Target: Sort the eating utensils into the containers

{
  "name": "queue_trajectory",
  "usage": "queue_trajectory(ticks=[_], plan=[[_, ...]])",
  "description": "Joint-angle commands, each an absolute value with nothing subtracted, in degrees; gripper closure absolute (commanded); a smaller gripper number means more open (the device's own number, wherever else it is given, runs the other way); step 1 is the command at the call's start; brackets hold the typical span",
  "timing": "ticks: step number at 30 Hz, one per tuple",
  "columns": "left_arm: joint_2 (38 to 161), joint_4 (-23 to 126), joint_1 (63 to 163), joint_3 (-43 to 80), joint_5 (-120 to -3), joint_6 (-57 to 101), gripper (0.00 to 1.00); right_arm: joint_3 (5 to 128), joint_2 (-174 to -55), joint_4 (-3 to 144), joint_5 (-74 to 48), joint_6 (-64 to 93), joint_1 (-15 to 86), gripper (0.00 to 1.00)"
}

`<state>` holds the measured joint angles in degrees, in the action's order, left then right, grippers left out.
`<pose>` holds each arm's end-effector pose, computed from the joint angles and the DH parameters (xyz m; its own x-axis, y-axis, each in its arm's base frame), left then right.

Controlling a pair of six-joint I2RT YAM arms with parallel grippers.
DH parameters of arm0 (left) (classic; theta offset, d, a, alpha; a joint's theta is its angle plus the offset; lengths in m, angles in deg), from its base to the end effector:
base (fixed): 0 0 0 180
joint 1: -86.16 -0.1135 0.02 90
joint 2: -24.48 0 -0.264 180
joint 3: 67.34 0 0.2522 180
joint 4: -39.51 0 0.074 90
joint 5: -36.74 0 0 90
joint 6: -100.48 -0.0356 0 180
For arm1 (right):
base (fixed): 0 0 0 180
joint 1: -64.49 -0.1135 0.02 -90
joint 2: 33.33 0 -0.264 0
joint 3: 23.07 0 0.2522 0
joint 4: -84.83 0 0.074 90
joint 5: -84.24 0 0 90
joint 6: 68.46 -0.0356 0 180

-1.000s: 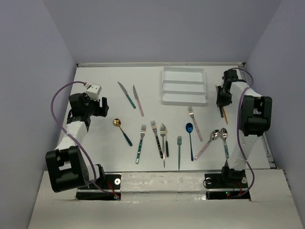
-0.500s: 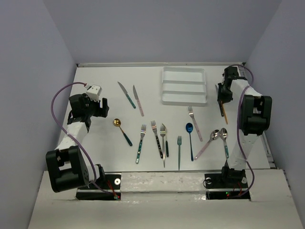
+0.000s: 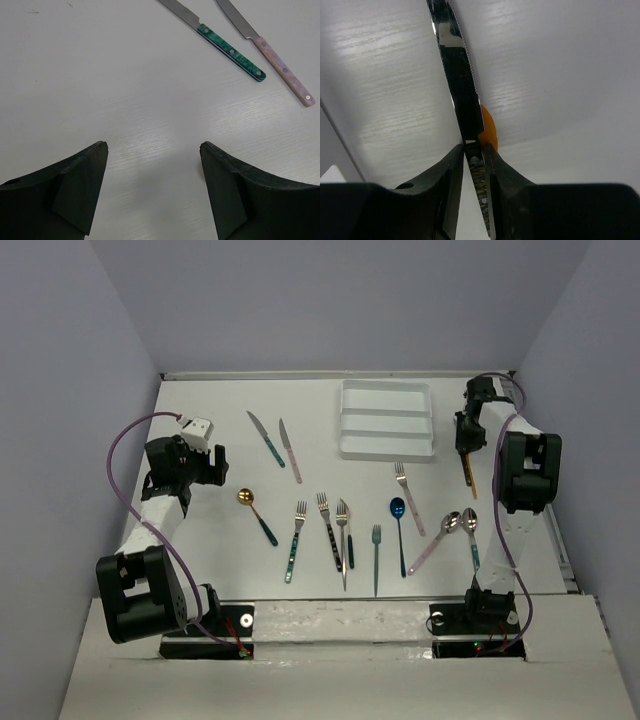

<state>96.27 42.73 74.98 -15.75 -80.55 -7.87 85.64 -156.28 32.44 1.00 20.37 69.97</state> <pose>0.2691 0.0366 0.2352 -0.2944 0.2270 -0.9283 0.3510 0.9292 0.1159 0.4490 -0.0473 0.1726 -0.9107 0.1077 -0.3988 0.1599 0.9821 -0.0999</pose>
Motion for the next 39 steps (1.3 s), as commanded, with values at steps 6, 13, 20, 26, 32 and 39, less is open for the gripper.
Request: queue_trajectory(ticks=[6, 13, 20, 26, 32, 39], plan=[[94.4, 40.3, 75.3, -16.9, -80.3, -8.5, 0.13, 84.4, -156.7, 30.2, -3.1, 20.2, 69.9, 0.77], [94.0, 40.0, 75.3, -17.1, -80.1, -8.6, 0.13, 80.6, -155.7, 29.7, 0.5, 20.2, 65.9, 0.77], [94.0, 39.8, 75.3, -17.4, -79.9, -8.7, 0.12, 76.5, -150.3, 29.8, 1.1, 19.1, 64.0, 0.75], [93.7, 39.7, 75.3, -17.5, -79.6, -8.7, 0.11, 74.5, -147.9, 29.5, -1.2, 18.4, 63.4, 0.64], [93.6, 39.6, 75.3, -17.6, -79.3, -8.9, 0.11, 72.5, -146.4, 29.7, -4.5, 17.8, 62.3, 0.78], [93.0, 39.2, 75.3, -18.0, -79.0, -9.0, 0.1, 71.9, -146.3, 29.9, -4.9, 17.3, 62.3, 0.84]])
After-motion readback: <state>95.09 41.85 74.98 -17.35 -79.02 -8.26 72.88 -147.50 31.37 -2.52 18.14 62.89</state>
